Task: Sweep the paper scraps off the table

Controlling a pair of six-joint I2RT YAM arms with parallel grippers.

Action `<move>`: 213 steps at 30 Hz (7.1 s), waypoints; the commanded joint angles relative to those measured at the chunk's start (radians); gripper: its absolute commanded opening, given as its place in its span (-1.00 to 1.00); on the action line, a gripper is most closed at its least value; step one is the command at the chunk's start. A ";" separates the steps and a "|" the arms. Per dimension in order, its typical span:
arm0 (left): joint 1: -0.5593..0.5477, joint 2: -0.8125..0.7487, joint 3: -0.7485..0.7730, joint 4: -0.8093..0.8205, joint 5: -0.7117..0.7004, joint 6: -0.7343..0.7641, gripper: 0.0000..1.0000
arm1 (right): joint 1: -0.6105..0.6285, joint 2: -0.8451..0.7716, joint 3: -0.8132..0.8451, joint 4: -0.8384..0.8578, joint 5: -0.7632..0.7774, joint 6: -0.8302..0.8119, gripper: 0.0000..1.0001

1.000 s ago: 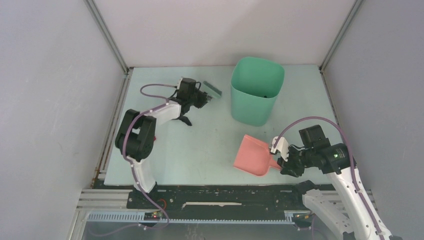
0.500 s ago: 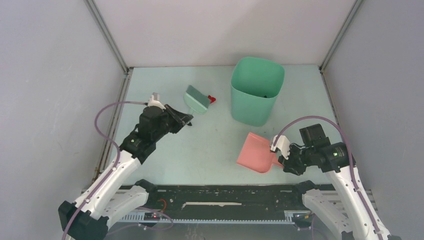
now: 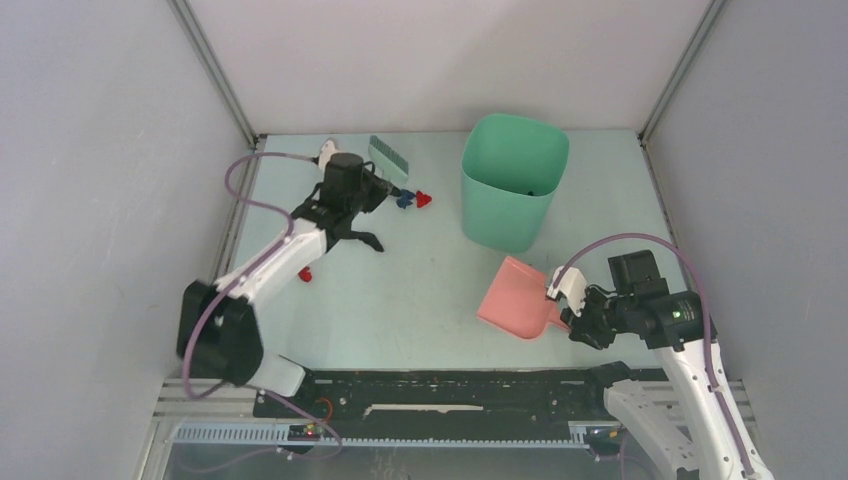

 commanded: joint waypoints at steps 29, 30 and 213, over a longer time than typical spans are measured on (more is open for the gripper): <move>-0.060 -0.847 -0.419 -0.436 0.165 -0.034 -1.00 | 0.033 -0.015 -0.071 0.070 0.093 0.014 -1.00; -0.059 -0.827 -0.370 -0.483 0.104 0.020 -1.00 | 0.034 -0.014 -0.071 0.076 0.094 0.015 -1.00; -0.646 -0.044 0.575 -1.122 -0.172 0.449 -1.00 | 0.240 0.102 0.001 0.125 0.178 0.051 -1.00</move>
